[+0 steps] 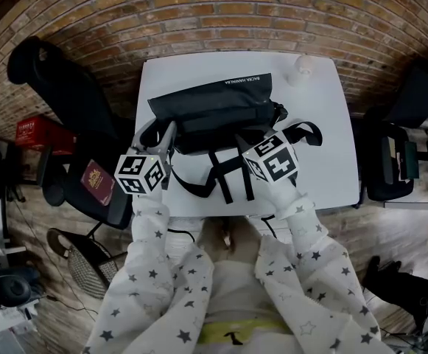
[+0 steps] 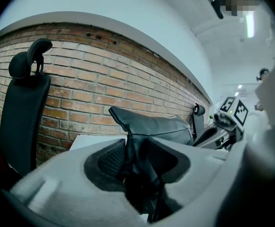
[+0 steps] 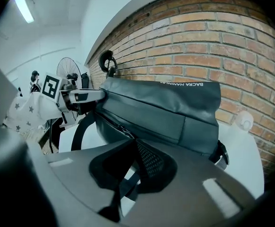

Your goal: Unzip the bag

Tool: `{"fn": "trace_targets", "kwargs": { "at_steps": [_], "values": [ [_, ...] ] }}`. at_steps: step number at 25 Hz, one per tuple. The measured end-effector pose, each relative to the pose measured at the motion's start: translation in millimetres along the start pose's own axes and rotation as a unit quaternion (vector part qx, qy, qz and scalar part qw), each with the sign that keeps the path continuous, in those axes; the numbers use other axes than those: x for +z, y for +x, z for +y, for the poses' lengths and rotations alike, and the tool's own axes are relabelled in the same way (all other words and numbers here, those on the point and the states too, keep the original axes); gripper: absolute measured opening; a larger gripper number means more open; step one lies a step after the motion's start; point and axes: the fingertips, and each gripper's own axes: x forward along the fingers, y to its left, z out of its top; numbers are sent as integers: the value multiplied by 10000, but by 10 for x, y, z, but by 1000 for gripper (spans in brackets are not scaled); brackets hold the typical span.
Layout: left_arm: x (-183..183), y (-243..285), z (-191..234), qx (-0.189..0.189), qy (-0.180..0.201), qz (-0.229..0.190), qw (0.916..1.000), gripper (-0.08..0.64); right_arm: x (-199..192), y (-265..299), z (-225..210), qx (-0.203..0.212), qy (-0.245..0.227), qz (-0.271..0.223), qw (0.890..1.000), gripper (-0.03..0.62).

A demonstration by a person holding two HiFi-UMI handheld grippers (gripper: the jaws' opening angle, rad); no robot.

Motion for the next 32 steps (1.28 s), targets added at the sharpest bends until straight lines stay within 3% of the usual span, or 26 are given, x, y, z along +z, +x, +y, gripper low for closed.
{"fn": "trace_targets", "kwargs": {
  "at_steps": [22,32],
  "values": [
    [-3,23,-4,37,23,-54,10000,144,-122,-162,-327,-483,181,53,9987,15],
    [0,21,12,89,22,-100,9999,144,-231,-334,-590,-932,327,101,9951,15]
  ]
}}
